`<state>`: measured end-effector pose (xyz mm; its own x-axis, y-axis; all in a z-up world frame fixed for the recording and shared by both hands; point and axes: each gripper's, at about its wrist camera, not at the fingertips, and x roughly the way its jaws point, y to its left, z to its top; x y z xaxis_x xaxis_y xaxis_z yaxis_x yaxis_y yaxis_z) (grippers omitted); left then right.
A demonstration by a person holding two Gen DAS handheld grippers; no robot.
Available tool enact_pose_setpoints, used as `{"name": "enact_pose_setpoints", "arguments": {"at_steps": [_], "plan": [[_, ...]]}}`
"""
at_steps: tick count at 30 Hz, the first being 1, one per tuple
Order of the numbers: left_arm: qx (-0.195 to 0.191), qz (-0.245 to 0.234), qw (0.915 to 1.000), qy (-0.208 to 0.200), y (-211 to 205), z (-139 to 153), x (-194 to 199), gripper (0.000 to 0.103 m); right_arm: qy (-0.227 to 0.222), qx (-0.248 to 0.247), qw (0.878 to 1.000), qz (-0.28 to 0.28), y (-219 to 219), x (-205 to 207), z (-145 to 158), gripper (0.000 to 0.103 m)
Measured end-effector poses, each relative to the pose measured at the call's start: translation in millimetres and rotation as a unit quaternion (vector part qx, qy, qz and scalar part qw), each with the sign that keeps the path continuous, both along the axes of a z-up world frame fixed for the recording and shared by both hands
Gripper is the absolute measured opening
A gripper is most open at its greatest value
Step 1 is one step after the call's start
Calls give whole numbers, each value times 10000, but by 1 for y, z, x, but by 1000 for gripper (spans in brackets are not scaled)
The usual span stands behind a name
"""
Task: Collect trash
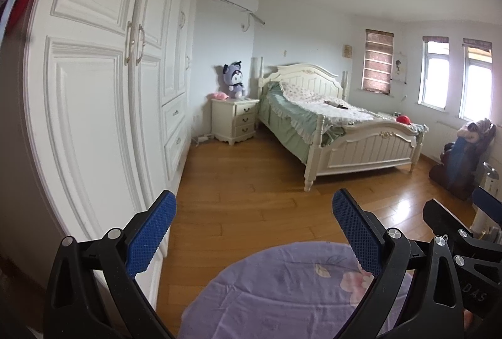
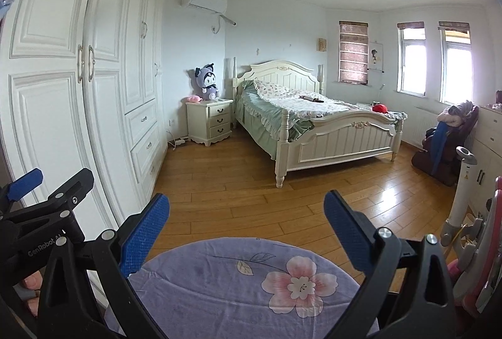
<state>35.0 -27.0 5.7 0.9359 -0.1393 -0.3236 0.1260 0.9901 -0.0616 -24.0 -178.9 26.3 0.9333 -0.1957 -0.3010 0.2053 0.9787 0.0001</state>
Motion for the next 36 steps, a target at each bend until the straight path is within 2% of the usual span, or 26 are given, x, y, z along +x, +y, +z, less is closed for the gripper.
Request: {"name": "enact_pose_setpoints", "arguments": {"at_steps": [17, 22, 36], "plan": [[-34, 17, 10000, -13, 3, -8, 9, 98, 63, -50, 9999, 68, 5, 8, -4, 98], [73, 271, 9996, -77, 0, -11, 9, 98, 85, -46, 9999, 62, 6, 12, -4, 98], [26, 166, 9998, -130, -2, -10, 7, 98, 83, -20, 9999, 77, 5, 12, -8, 98]]}}
